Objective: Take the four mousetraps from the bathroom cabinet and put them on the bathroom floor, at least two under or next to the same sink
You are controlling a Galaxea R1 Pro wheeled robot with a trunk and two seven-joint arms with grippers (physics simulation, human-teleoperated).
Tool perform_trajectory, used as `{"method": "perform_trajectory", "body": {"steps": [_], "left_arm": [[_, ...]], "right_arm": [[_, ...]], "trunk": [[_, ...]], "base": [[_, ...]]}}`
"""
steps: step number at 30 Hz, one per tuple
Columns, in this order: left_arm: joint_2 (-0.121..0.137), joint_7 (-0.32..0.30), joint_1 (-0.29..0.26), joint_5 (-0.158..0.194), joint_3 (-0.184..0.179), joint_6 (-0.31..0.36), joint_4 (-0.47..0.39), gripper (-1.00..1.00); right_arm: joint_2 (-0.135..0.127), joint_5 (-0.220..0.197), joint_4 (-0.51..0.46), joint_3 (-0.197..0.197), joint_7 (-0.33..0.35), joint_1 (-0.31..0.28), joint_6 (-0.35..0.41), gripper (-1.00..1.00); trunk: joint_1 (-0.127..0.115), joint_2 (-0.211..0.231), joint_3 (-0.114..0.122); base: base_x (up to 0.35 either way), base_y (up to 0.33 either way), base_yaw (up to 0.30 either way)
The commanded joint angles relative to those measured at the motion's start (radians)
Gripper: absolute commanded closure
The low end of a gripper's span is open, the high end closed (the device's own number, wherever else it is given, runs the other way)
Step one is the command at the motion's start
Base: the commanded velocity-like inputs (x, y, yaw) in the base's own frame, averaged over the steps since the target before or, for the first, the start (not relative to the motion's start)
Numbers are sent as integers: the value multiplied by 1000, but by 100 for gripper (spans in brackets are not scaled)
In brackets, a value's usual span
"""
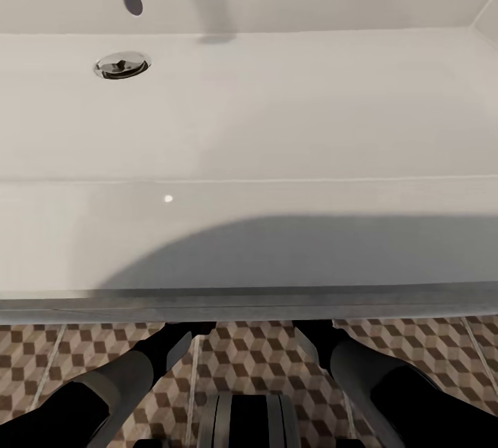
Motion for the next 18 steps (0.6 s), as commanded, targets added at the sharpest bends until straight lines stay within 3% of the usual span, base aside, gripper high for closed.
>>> {"method": "perform_trajectory", "body": {"steps": [1,10,11,18], "left_arm": [[0,6,0,9,-9,5,-2,-100],[0,6,0,9,-9,5,-2,-100],[-1,6,0,9,-9,5,-2,-100],[-1,6,0,9,-9,5,-2,-100]], "right_arm": [[0,-3,-3,16,-4,-78,6,100],[-1,-4,-4,15,-4,-78,6,100],[-1,-4,-4,16,-4,-78,6,-100],[-1,-4,-4,15,-4,-78,3,-100]], "trunk": [[0,0,0],[0,0,0],[0,0,0],[0,0,0]], "base": [[0,0,0],[0,0,0],[0,0,0],[0,0,0]]}}
